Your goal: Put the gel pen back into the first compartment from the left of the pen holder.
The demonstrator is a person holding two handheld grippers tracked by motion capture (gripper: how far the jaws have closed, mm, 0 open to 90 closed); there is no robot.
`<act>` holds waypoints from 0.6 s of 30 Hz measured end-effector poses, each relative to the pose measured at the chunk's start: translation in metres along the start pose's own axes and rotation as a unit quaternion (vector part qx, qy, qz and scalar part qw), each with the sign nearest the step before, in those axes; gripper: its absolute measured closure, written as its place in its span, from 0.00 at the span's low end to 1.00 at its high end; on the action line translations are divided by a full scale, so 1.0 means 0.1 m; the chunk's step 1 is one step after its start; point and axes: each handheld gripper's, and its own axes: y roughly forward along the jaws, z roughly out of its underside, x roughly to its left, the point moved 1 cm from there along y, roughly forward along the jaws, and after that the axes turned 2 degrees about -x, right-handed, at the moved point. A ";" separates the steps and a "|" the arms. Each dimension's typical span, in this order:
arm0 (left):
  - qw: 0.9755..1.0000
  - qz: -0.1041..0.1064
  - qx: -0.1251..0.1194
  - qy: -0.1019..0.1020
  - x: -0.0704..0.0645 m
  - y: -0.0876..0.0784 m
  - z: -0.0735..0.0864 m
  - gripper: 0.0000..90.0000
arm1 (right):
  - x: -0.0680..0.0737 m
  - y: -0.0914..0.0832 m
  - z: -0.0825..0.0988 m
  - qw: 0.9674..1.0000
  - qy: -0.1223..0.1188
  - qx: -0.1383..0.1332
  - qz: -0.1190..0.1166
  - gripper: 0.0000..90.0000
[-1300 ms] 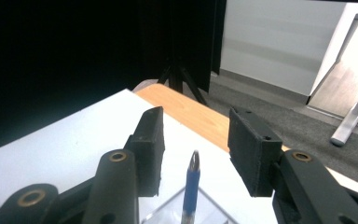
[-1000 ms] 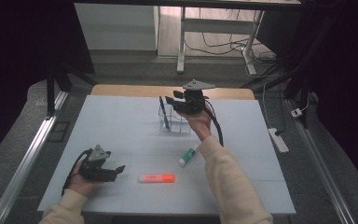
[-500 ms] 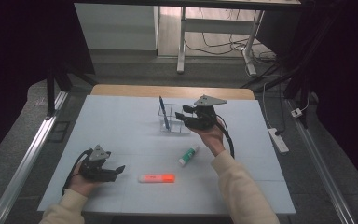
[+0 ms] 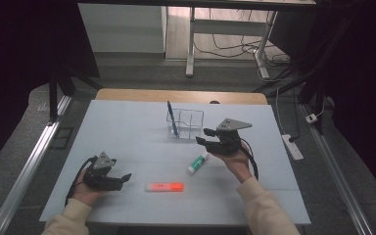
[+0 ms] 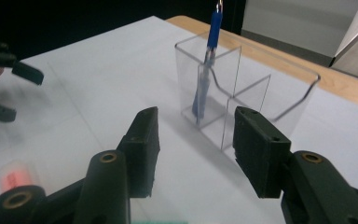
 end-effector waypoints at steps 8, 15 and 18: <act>1.000 0.000 -0.002 -0.001 0.00 -0.01 0.00 0.21 | 0.04 -0.19 0.16 1.000 -0.007 0.014 0.009 0.55; 1.000 -0.001 -0.003 -0.002 0.00 -0.01 0.00 0.21 | 0.05 -0.28 0.30 0.999 -0.010 0.028 0.012 0.54; 1.000 -0.001 -0.004 -0.001 0.00 -0.01 0.00 0.21 | 0.06 -0.31 0.36 0.999 -0.013 0.036 0.013 0.54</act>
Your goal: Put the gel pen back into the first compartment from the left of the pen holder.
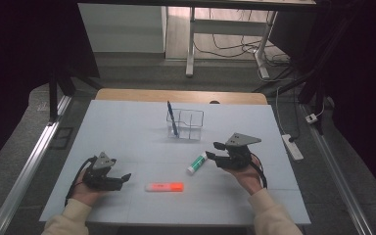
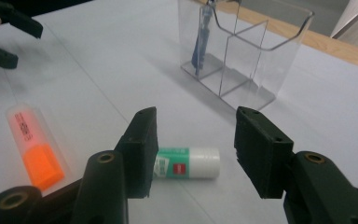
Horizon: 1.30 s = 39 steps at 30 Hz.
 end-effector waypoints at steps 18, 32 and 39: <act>1.000 0.004 -0.008 0.002 0.01 0.01 -0.01 0.21 | -0.04 -0.31 0.38 1.000 0.005 0.003 0.014 0.52; 0.999 0.012 -0.036 0.018 -0.07 -0.11 -0.10 0.23 | -0.07 -0.46 0.51 0.999 -0.011 0.014 0.029 0.50; 0.999 0.022 -0.027 0.042 -0.14 -0.12 -0.23 0.23 | -0.11 -0.53 0.56 0.999 -0.007 0.013 0.041 0.49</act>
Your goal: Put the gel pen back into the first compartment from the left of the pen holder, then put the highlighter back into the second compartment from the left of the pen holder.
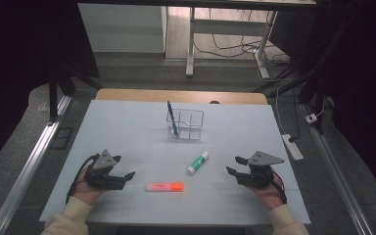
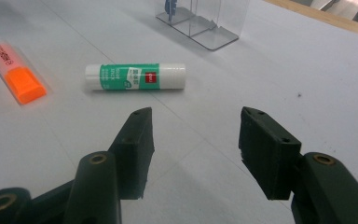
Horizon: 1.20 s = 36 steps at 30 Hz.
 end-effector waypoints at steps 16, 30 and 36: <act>0.999 0.039 0.006 0.037 -0.15 0.03 -0.29 0.23 | -0.07 -0.12 0.11 1.000 -0.002 0.005 0.014 0.47; 0.994 0.081 0.018 0.066 -0.31 0.19 -0.55 0.23 | -0.12 -0.12 0.13 1.000 0.002 0.011 0.019 0.47; 0.990 0.104 0.028 0.087 -0.41 0.31 -0.67 0.23 | -0.13 -0.14 0.15 1.000 0.006 0.007 0.019 0.47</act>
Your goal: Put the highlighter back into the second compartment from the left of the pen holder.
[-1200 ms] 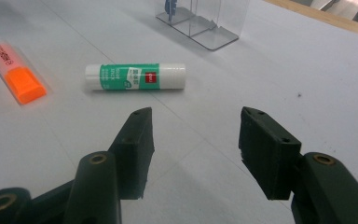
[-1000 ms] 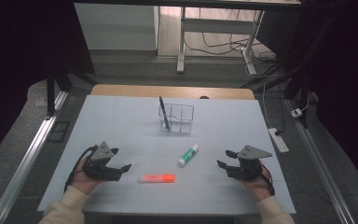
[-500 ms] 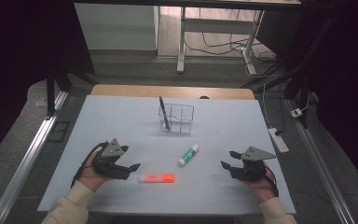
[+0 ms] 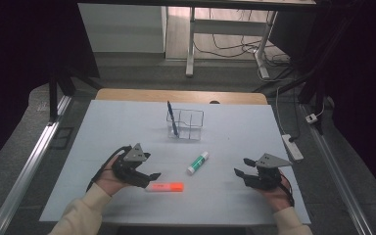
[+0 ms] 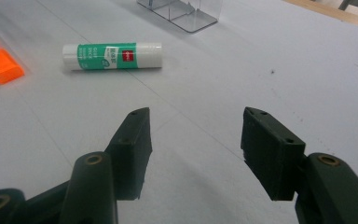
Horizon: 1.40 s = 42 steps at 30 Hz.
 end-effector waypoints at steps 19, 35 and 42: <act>0.995 0.074 0.045 0.046 -0.11 0.35 -0.22 0.25 | 0.04 0.05 0.01 1.000 -0.009 0.009 -0.008 0.47; 0.987 0.119 0.094 0.058 -0.14 0.62 -0.26 0.27 | 0.07 0.02 0.01 1.000 -0.010 0.004 -0.007 0.45; 0.980 0.132 0.120 0.082 -0.17 0.73 -0.28 0.31 | 0.08 0.02 0.02 1.000 -0.011 0.007 -0.005 0.43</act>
